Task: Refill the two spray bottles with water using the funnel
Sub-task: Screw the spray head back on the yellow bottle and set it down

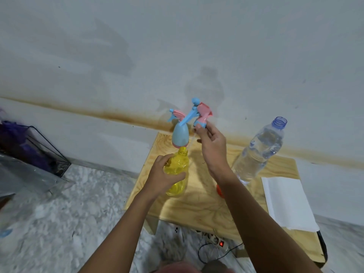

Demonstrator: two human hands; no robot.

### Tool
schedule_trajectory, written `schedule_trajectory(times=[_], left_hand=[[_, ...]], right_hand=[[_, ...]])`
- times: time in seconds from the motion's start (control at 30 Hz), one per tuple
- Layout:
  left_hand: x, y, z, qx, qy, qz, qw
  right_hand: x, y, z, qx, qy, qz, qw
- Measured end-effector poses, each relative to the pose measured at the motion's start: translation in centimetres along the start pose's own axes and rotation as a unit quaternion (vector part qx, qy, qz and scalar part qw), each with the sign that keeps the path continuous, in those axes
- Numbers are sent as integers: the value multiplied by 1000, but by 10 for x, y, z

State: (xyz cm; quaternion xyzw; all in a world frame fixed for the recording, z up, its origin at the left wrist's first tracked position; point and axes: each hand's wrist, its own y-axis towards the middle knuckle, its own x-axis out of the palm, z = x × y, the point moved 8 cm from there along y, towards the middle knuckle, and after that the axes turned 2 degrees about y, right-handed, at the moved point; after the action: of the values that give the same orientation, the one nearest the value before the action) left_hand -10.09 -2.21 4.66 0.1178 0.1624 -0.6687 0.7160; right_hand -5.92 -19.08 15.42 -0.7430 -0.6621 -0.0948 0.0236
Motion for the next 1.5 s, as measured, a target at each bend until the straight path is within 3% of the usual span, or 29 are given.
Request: schedule_trajectory(times=[0.17, 0.57, 0.93, 1.5], left_hand=[[-5, 0, 15, 16, -15, 6, 1000], [-11, -1, 23, 16, -19, 14, 1000], [-13, -5, 44, 69, -16, 19, 997], [-14, -4, 49, 88, -19, 46, 995]], right_hand=[[15, -19, 31, 31, -44, -65, 996], [19, -28, 43, 56, -19, -40, 997], [19, -33, 43, 42, -12, -24, 999], [20, -28, 21, 29, -5, -90, 995]])
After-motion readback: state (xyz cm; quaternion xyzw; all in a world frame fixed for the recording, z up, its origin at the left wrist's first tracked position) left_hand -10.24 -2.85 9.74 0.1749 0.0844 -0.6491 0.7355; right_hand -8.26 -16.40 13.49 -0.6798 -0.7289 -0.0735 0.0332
